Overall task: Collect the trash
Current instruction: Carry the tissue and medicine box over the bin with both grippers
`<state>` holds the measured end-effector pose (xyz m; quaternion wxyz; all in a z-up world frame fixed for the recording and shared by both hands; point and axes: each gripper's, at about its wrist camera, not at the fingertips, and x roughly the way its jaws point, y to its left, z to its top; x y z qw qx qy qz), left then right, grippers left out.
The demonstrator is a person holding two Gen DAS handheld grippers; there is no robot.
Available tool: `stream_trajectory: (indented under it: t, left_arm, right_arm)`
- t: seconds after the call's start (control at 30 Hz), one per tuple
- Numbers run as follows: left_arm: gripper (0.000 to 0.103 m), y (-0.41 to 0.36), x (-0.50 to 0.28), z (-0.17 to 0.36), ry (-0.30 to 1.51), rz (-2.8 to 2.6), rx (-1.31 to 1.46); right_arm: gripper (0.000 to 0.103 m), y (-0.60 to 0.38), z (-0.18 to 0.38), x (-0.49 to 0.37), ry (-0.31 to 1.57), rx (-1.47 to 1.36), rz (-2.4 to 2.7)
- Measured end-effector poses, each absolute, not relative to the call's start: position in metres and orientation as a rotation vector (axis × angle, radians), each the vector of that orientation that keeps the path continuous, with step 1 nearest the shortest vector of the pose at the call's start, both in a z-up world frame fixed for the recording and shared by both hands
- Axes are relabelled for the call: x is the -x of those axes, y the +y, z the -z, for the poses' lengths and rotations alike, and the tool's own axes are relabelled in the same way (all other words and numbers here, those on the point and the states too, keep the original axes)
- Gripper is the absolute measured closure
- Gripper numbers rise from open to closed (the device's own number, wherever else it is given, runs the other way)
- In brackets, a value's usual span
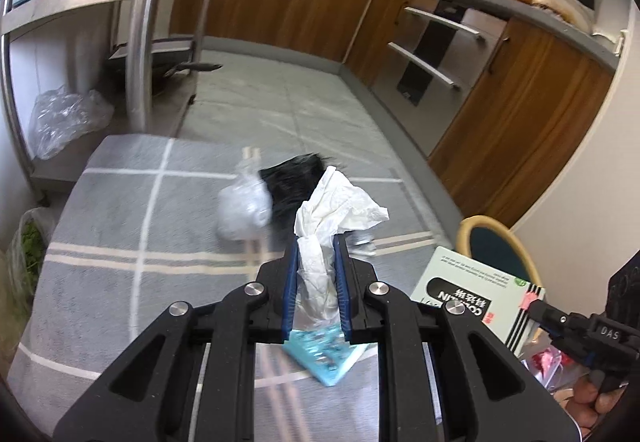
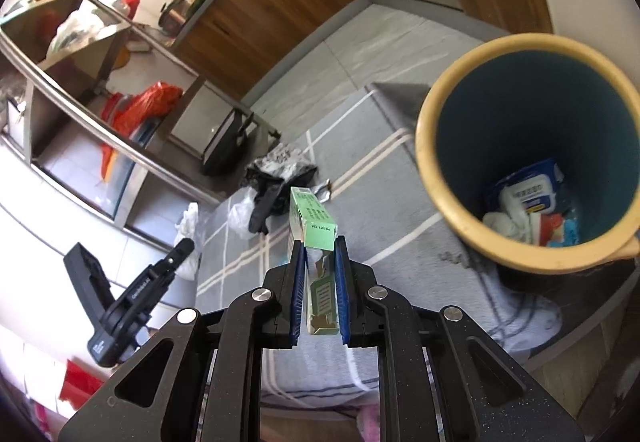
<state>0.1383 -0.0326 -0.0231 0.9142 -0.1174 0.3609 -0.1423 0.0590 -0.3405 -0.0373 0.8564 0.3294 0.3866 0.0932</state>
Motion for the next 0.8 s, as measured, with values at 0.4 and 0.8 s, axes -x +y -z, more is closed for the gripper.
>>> stream_trajectory:
  t: [0.4, 0.8]
  left_arm:
    - [0.087, -0.113, -0.133, -0.002, 0.726, 0.459, 0.206]
    - [0.087, -0.203, -0.138, -0.003, 0.766, 0.635, 0.21]
  right_arm:
    - [0.087, -0.379, 0.012, -0.037, 0.707, -0.669, -0.129]
    - [0.087, -0.443, 0.008, -0.014, 0.621, -0.719, 0.003]
